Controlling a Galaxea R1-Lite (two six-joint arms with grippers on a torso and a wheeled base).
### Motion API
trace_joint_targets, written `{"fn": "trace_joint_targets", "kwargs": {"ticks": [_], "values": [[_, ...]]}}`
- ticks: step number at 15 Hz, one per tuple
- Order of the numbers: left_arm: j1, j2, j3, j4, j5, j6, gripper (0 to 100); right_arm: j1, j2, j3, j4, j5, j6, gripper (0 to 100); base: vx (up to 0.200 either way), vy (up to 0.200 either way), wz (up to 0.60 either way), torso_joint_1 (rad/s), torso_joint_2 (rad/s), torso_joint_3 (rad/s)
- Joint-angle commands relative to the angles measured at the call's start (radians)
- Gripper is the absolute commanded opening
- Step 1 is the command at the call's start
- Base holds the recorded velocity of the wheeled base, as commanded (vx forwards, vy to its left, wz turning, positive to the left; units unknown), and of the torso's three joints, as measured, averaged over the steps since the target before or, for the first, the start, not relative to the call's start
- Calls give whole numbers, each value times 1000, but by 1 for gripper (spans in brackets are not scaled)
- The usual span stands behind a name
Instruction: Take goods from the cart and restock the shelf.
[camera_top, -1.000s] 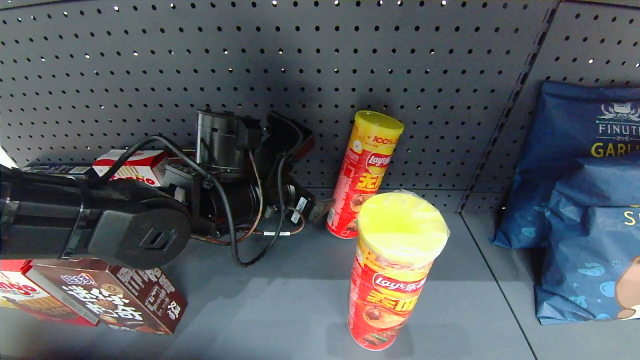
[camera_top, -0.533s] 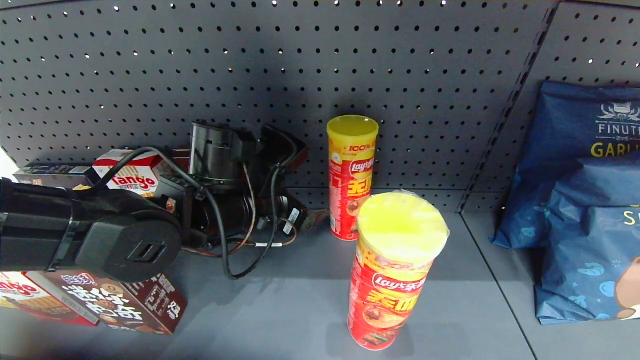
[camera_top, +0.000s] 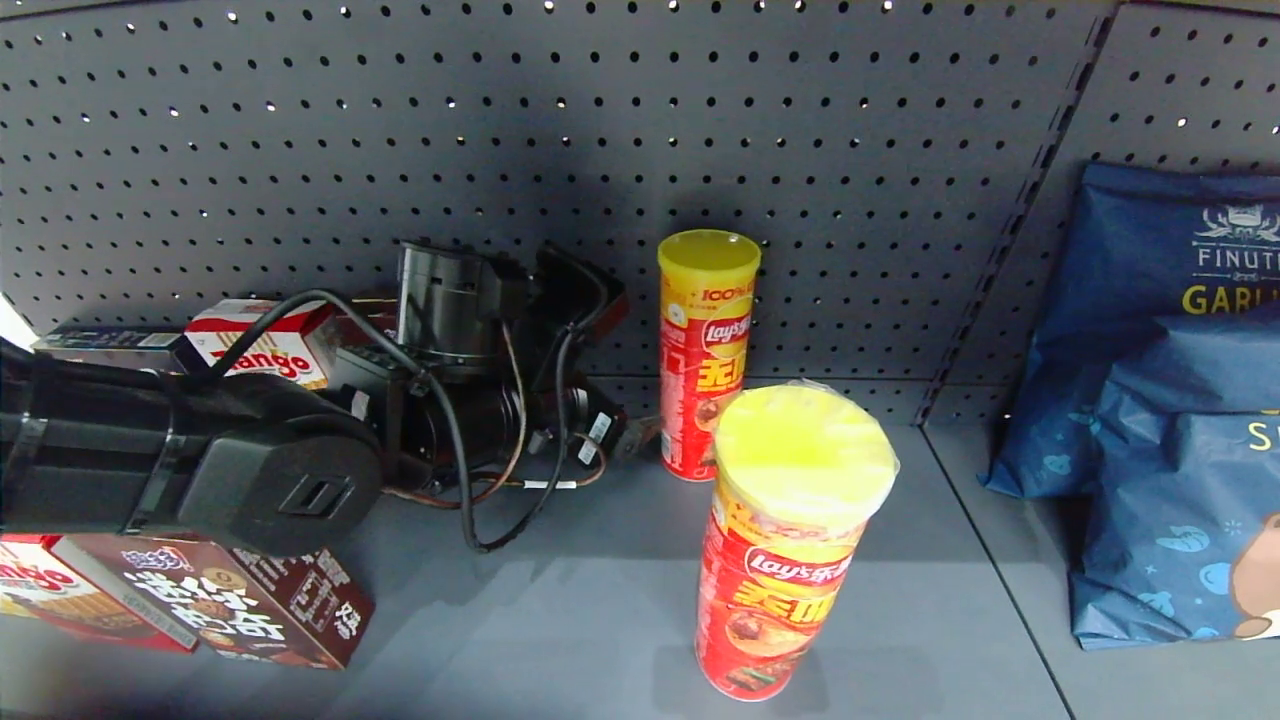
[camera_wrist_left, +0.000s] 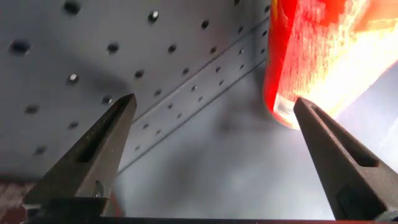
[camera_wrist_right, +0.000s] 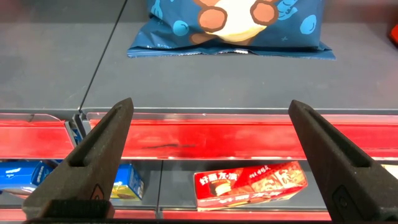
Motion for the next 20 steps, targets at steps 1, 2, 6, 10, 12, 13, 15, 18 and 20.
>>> {"fn": "trace_joint_targets", "kwargs": {"ticks": [1, 2, 6, 10, 12, 13, 15, 18, 20], "values": [[-9, 43, -32, 0, 0, -1, 100, 0, 2, 0, 0, 0, 0, 100, 0, 0, 0, 0, 0, 0], [-15, 54, -40, 0, 0, -1, 100, 0, 2, 0, 0, 0, 0, 100, 0, 0, 0, 0, 0, 0], [-23, 45, -24, -2, 2, -7, 100, 0, 2, 0, 0, 0, 0, 100, 0, 0, 0, 0, 0, 0], [-10, -29, 16, -2, 2, -7, 100, 0, 2, 0, 0, 0, 0, 100, 0, 0, 0, 0, 0, 0], [-10, -81, 29, 3, 2, -7, 100, 0, 2, 0, 0, 0, 0, 100, 0, 0, 0, 0, 0, 0], [-14, -150, 63, 7, 2, -6, 100, 0, 2, 0, 0, 0, 0, 100, 0, 0, 0, 0, 0, 0], [-24, -261, 138, 6, 23, 19, 100, 0, 2, 0, 0, 0, 0, 100, 0, 0, 0, 0, 0, 0], [-24, -399, 209, 6, 25, 21, 100, 0, 2, 0, 0, 0, 0, 100, 0, 0, 0, 0, 0, 0], [-15, -474, 253, -2, 25, 21, 100, 0, 2, 0, 0, 0, 0, 100, 0, 0, 0, 0, 0, 0]]}}
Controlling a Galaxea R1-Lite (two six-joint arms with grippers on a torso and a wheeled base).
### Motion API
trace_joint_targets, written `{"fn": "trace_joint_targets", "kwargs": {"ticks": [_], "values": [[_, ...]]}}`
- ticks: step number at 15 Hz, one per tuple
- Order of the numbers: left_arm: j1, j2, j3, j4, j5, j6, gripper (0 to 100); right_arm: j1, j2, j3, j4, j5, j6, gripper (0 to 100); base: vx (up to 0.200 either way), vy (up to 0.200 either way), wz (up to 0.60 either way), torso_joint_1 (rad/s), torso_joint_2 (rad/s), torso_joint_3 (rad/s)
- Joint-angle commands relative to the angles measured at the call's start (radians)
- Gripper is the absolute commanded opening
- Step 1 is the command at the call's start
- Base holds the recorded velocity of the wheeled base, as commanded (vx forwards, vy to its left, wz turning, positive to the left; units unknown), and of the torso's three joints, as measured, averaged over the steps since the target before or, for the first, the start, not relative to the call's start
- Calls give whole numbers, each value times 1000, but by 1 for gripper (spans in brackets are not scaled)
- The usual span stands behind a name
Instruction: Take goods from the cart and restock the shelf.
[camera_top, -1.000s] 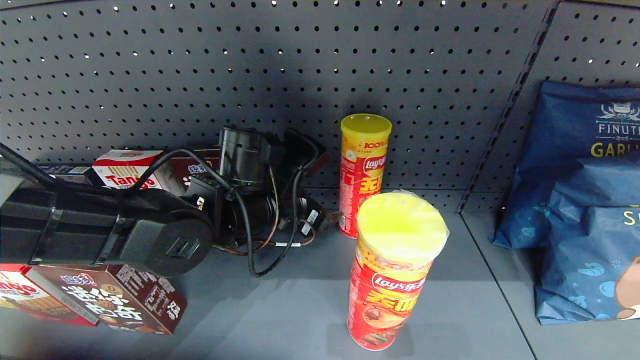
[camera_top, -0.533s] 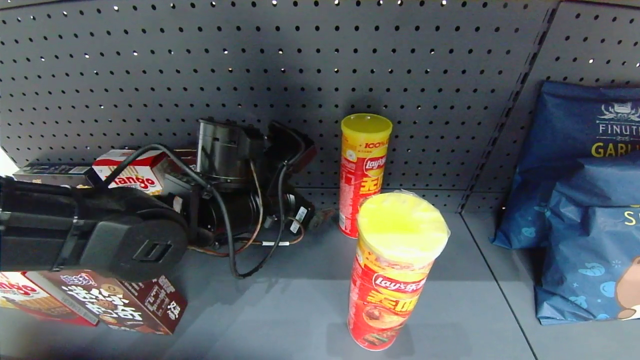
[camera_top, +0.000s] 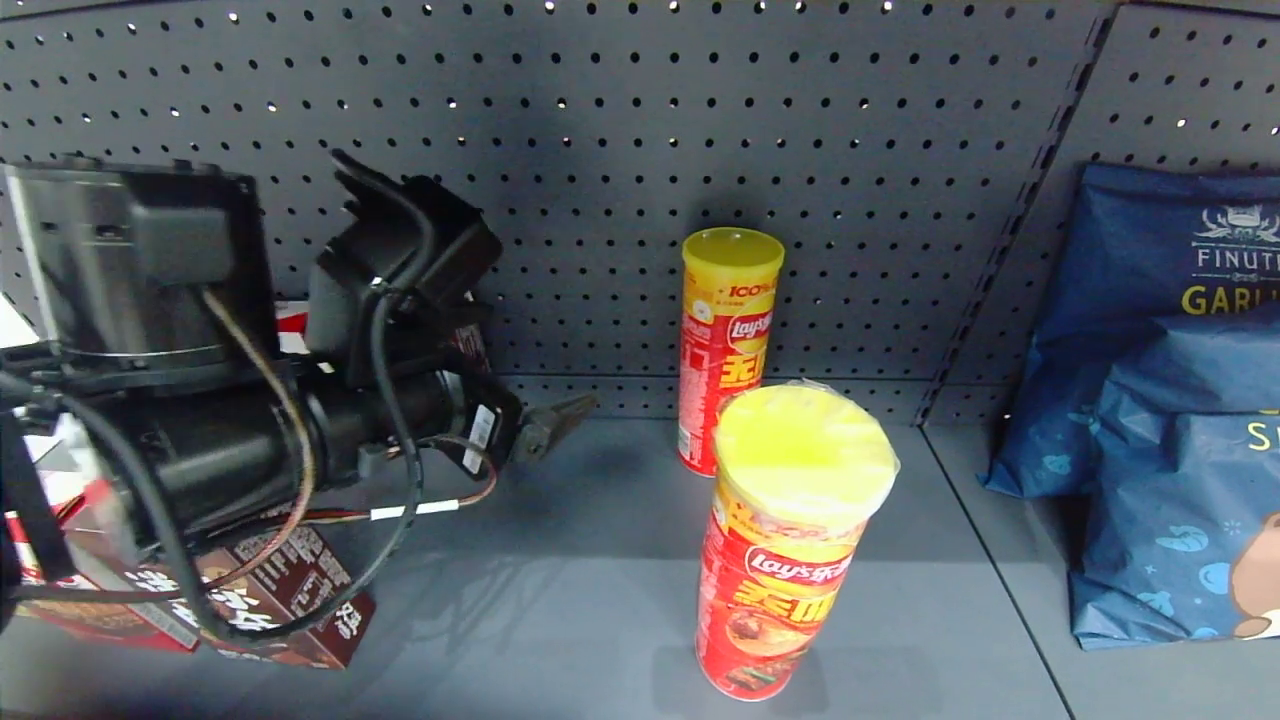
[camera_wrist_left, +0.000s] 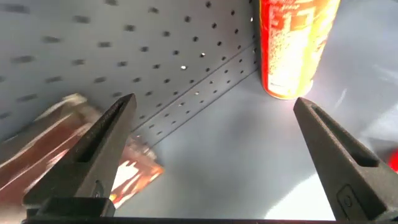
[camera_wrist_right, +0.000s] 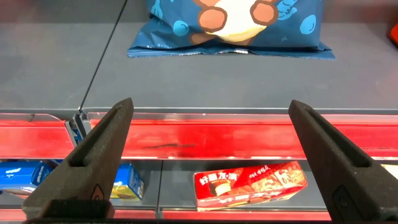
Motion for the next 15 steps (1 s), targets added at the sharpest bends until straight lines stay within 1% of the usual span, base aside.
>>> {"fn": "trace_joint_targets", "kwargs": {"ticks": [1, 4, 5, 6, 7, 8, 9, 10, 11, 13, 14, 15], "values": [[7, -165, 82, -3, 1, 0, 100, 0, 2, 0, 0, 0, 0, 100, 0, 0, 0, 0, 0, 0], [0, -266, 160, 5, -1, 5, 100, 0, 0, 0, 0, 0, 0, 100, 0, 0, 0, 0, 0, 0], [0, -288, 174, 5, 5, 5, 100, 14, 12, 0, 4, 6, -2, 100, 0, 0, 0, 0, 0, 0], [4, -295, 179, 1, 16, 5, 100, 43, 74, -43, -37, 2, 3, 100, 0, 0, 0, 0, 0, 0], [4, -295, 154, -3, 39, 3, 100, 43, 223, -281, -128, -6, 41, 100, 0, 0, 0, 0, 0, 0], [0, -295, 146, 2, 41, 3, 100, 54, 321, -383, -118, 0, 79, 100, 0, 0, 0, 0, 0, 0], [-1, -295, 148, -3, 41, 3, 100, 89, 379, -466, -82, 46, 95, 100, 0, 0, 0, 0, 0, 0], [-1, -288, 126, -10, 41, 2, 100, 158, 396, -492, -51, 157, 55, 100, 0, 0, 0, 0, 0, 0], [-3, -283, 116, -13, 39, 2, 100, 201, 447, -515, -36, 209, 4, 100, 0, 0, 0, 0, 0, 0], [-1, -269, 116, -13, 38, 0, 100, 291, 569, -566, -36, 267, -65, 100, 0, 0, 0, 0, 0, 0], [-3, -265, 114, -13, 36, 2, 100, 330, 612, -572, -37, 272, -72, 100, 0, 0, 0, 0, 0, 0], [-3, -258, 116, -13, 36, 2, 100, 426, 677, -574, -37, 266, -72, 100, 0, 0, 0, 0, 0, 0]]}}
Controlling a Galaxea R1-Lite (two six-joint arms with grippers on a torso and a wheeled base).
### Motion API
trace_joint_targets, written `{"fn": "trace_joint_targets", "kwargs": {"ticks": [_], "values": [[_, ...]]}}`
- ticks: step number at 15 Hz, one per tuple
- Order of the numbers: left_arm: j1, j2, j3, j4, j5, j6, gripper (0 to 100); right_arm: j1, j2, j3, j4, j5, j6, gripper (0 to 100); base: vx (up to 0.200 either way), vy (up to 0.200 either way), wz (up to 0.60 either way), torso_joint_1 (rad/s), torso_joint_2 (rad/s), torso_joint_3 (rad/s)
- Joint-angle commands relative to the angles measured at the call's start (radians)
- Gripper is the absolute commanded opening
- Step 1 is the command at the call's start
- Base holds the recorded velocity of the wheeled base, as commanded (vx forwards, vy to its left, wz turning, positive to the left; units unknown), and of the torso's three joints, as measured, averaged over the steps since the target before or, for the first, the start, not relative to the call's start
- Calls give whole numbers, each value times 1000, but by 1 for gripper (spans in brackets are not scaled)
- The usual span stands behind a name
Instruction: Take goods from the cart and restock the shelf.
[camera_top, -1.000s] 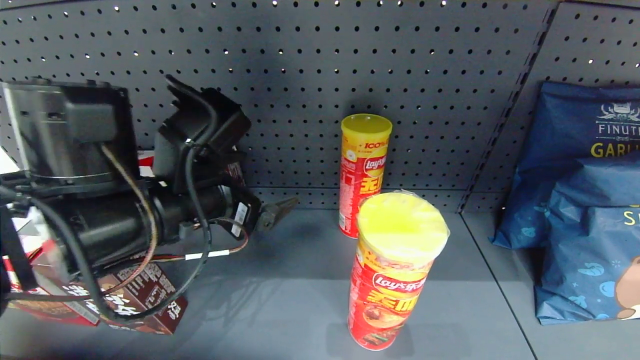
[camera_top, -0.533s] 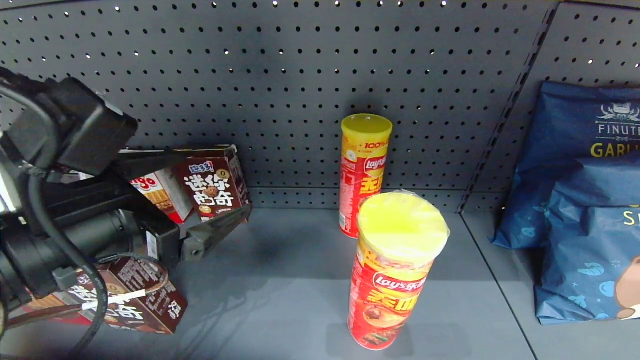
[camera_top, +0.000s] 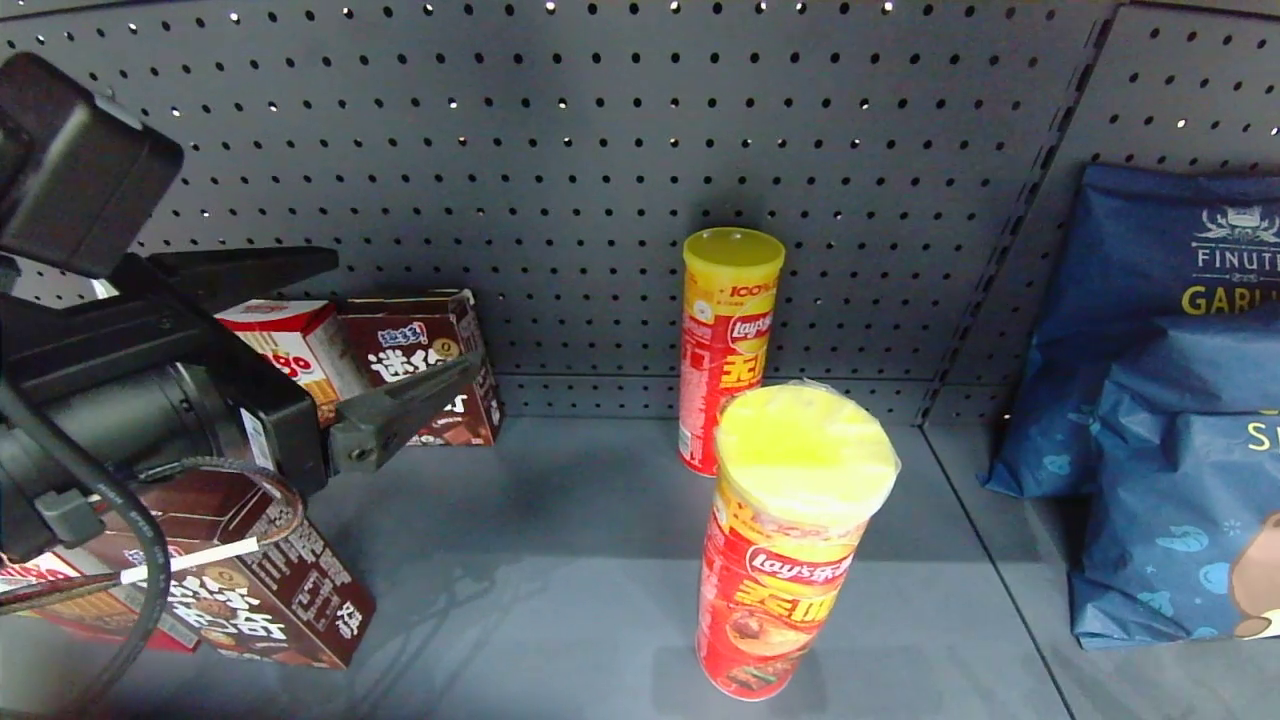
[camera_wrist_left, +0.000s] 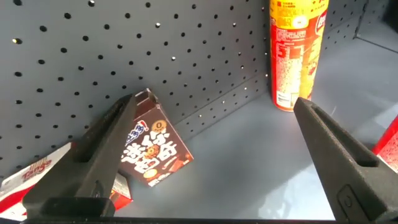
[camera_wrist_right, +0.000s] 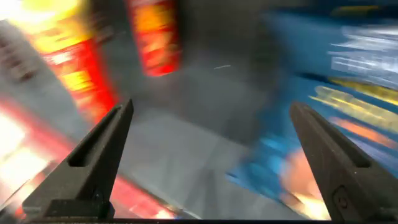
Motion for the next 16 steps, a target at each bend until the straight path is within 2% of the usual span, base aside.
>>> {"fn": "trace_joint_targets", "kwargs": {"ticks": [1, 2, 4, 6, 7, 16], "values": [[0, 15, -1, 1, 0, 1, 100, 138, 182, -39, 1, 18, -21, 100, 0, 0, 0, 0, 0, 0], [0, 20, -2, 1, 0, 1, 100, 258, 265, -32, 0, -13, -21, 100, 0, 0, 0, 0, 0, 0], [1, 25, -4, 1, 1, 1, 100, 356, 354, -41, -26, -34, -21, 100, 0, 0, 0, 0, 0, 0], [3, 26, -4, 1, 0, 1, 100, 383, 385, -44, -40, -43, -18, 100, 0, 0, 0, 0, 0, 0], [7, 26, -5, 1, 0, -1, 100, 452, 460, -48, -57, -71, -18, 100, 0, 0, 0, 0, 0, 0], [14, 34, -1, 1, 0, -3, 100, 492, 681, -145, -60, -147, -18, 100, 0, 0, 0, 0, 0, 0]]}}
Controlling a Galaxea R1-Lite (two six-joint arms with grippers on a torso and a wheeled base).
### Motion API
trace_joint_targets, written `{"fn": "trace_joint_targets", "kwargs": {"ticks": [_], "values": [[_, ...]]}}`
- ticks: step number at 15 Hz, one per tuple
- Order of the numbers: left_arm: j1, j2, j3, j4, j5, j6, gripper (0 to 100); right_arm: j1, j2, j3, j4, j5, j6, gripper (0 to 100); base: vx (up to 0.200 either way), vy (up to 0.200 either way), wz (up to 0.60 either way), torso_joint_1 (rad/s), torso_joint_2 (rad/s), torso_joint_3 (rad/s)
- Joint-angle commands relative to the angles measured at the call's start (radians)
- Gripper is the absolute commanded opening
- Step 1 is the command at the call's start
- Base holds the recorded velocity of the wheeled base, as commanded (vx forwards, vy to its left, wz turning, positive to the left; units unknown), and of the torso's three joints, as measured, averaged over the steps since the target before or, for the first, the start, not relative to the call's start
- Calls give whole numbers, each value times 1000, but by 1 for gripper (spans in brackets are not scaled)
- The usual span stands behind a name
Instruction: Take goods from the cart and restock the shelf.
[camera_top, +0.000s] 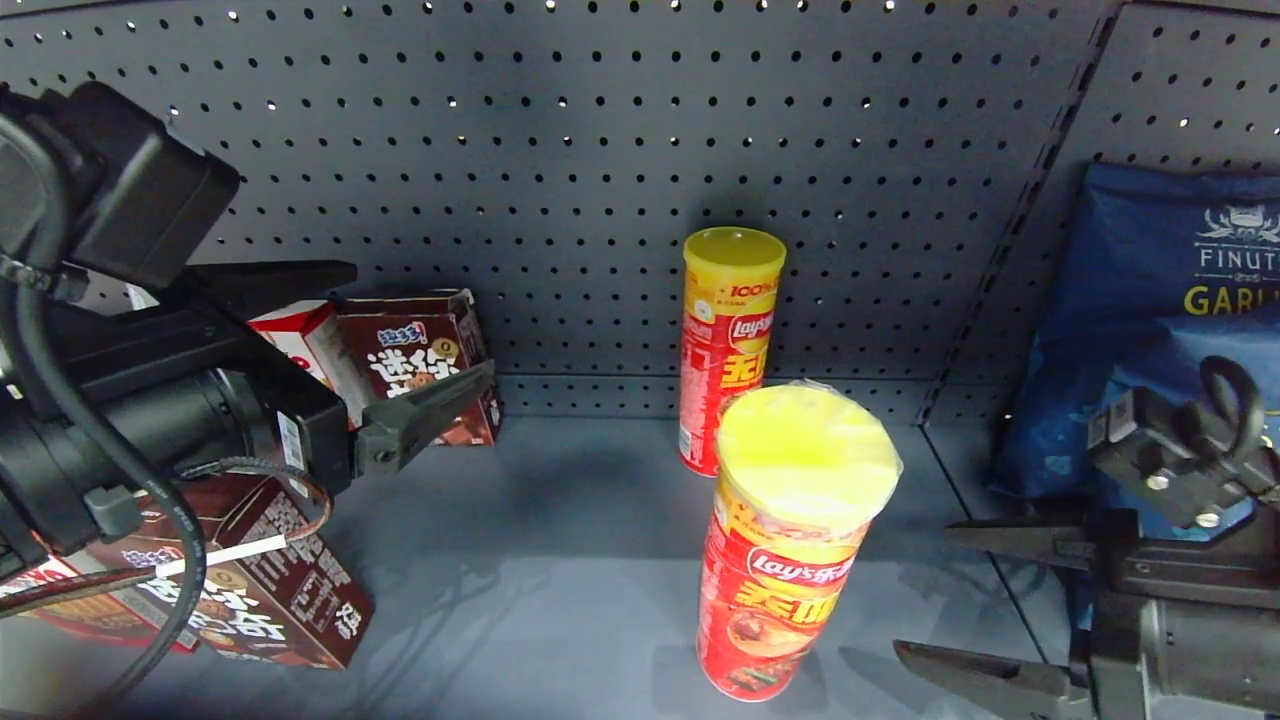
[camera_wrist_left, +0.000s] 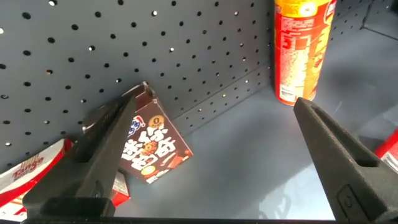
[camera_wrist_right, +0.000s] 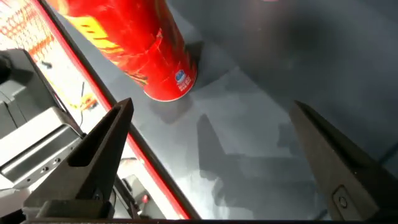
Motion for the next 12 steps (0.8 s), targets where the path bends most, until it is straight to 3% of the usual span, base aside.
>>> {"fn": "trace_joint_targets", "kwargs": {"ticks": [1, 12], "values": [[10, 6, -3, 0, -1, -2, 100, 5, 74, -20, -2, 0, 0, 100, 0, 0, 0, 0, 0, 0], [35, 27, -21, 0, -21, -3, 100, 2, 143, -55, -14, -26, 0, 100, 0, 0, 0, 0, 0, 0]]}}
